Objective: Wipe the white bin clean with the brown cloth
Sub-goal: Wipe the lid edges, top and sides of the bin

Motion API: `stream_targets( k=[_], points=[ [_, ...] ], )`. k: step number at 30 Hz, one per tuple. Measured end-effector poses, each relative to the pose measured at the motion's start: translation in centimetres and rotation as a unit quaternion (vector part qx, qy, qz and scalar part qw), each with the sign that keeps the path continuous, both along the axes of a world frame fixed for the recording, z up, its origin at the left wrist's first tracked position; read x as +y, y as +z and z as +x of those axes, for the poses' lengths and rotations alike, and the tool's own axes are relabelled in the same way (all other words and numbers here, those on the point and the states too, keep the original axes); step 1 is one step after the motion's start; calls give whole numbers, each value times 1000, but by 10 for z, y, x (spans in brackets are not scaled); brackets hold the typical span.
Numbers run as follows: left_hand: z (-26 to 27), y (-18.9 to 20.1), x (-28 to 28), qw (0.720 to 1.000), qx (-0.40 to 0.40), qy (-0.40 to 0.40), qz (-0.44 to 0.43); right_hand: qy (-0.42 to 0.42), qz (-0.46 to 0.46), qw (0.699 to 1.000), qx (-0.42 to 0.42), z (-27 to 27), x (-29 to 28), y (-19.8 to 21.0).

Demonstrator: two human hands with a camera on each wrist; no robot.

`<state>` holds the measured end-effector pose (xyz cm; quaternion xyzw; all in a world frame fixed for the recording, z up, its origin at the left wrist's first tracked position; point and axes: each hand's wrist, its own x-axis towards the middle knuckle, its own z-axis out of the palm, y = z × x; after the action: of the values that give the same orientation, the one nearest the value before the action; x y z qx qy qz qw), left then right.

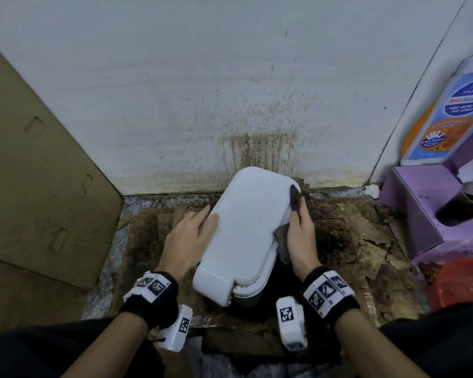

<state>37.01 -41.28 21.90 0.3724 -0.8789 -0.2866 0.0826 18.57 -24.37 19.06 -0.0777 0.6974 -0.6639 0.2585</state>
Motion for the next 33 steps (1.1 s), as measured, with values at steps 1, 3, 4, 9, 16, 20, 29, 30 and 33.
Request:
stream_targets(
  k=[1, 3, 4, 9, 16, 20, 29, 30, 33],
  points=[
    [2, 1, 4, 999, 16, 31, -32, 4, 4, 1000, 0, -10, -4, 1],
    [7, 6, 13, 993, 60, 80, -63, 16, 16, 1000, 5, -30, -9, 1],
    [11, 7, 17, 991, 71, 98, -56, 22, 23, 999, 6, -39, -12, 0],
    [38, -9, 38, 987, 18, 142, 73, 60, 28, 998, -6, -78, -23, 1],
    [49, 1, 58, 969, 45, 122, 211, 106, 7, 992, -64, -94, -28, 9],
    [50, -4, 56, 956, 96, 131, 246, 83, -7, 993, -87, -92, -27, 0],
    [56, 15, 32, 974, 78, 45, 206, -56, -57, 996, -48, -52, 4, 18],
    [54, 18, 26, 976, 72, 31, 202, -89, -62, 993, -46, -47, 8, 19],
    [47, 25, 7, 979, 52, 7, 198, -176, -78, 981, -31, -27, 18, 24]
  ],
)
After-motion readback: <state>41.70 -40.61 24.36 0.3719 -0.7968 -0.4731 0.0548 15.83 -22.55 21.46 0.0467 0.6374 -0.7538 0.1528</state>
